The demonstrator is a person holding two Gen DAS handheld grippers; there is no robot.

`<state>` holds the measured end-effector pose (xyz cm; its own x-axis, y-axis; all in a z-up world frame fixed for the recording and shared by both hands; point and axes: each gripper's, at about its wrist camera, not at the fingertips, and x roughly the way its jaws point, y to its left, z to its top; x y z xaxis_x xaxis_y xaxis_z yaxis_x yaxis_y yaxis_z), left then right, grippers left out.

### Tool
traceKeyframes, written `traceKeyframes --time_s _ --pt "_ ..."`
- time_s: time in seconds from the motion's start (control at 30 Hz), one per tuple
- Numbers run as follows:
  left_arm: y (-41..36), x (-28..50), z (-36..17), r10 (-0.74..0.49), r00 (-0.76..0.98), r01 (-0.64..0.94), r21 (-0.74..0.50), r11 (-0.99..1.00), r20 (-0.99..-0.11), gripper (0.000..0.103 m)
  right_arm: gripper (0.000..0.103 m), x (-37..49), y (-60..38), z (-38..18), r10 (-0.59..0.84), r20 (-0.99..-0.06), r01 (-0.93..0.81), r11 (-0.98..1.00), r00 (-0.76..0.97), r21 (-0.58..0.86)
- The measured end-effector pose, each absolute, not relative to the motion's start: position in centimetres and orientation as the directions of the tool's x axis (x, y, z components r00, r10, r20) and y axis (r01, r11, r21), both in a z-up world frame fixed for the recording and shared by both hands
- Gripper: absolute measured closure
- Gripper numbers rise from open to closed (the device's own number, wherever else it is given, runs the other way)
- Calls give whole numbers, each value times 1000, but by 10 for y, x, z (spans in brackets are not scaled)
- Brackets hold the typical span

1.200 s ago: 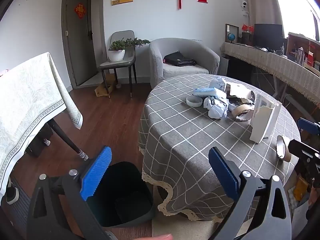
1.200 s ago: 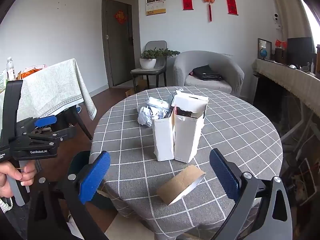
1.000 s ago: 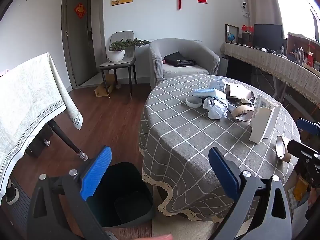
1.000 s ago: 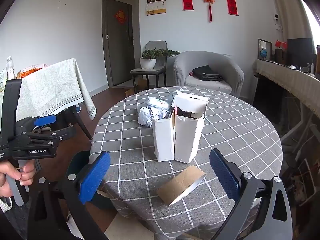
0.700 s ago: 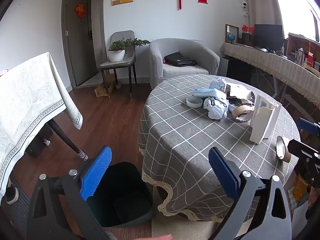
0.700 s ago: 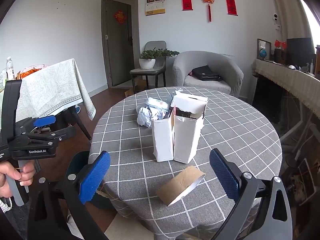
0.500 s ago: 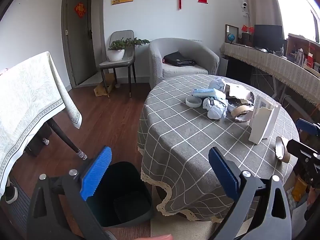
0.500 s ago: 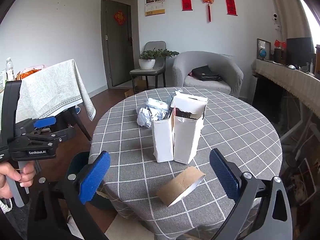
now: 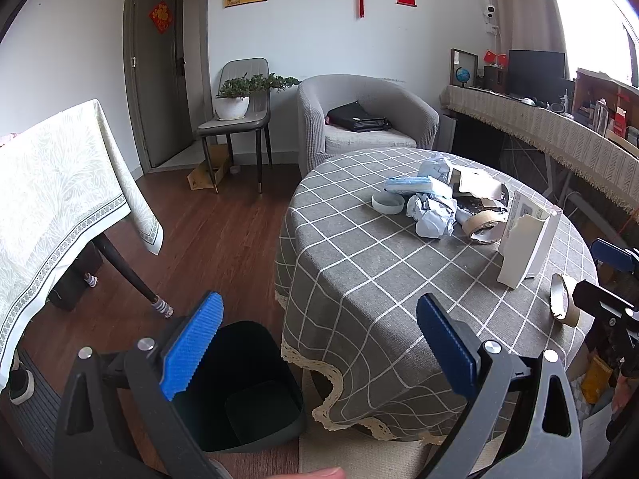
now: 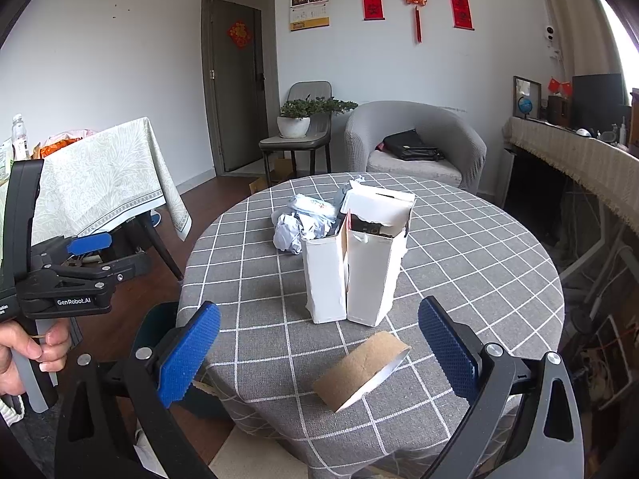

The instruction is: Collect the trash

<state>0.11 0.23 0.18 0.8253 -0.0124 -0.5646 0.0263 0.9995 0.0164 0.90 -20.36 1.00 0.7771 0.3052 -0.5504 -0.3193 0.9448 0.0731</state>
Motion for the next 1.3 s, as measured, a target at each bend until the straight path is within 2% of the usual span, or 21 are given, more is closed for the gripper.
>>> traceKeyframes --time_s 1.3 --pt "4 1 1 -16 824 25 10 1000 -567 4 3 8 -206 9 304 -552 -315 946 777 77"
